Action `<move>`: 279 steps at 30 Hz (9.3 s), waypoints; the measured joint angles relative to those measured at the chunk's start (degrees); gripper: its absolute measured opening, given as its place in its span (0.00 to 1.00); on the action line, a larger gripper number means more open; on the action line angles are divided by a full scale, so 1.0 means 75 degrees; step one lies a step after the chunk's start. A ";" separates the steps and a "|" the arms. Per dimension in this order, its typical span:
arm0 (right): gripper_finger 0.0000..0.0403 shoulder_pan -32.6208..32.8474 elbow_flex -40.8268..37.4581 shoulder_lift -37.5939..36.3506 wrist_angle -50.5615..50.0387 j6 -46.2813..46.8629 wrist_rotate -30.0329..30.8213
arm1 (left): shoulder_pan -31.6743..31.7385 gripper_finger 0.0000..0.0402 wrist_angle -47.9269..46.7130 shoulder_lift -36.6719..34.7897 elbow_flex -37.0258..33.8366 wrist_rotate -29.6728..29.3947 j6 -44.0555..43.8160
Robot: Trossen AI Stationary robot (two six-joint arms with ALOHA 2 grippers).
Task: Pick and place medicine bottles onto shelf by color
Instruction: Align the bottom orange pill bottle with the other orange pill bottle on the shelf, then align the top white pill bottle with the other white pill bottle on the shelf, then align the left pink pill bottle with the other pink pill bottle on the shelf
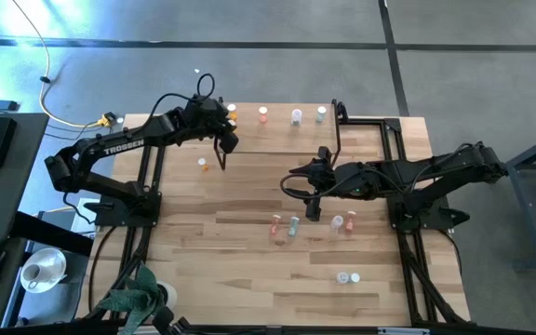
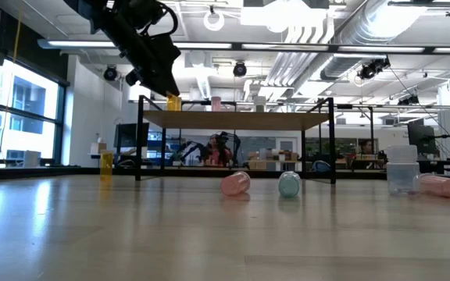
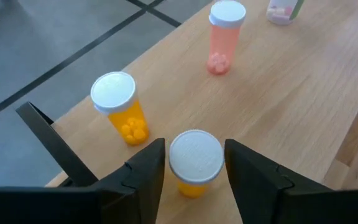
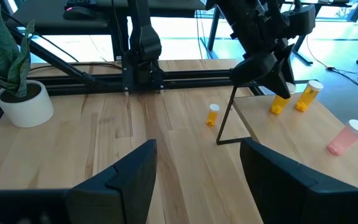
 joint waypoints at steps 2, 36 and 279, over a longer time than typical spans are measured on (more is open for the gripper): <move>0.55 0.0000 0.0000 0.0000 -0.0003 0.0000 0.0000 | 0.0000 0.43 0.0015 0.0000 0.0000 0.0000 0.0000; 0.55 0.0687 -0.0130 -0.0425 -0.3515 0.2568 0.1088 | -0.1493 0.54 -0.1146 -0.1166 0.0514 0.0825 0.0002; 0.49 -0.1780 -0.0414 -0.0402 -0.4160 0.1961 -0.0471 | -0.5525 0.54 0.4088 0.0088 -0.2206 -0.0449 -0.2398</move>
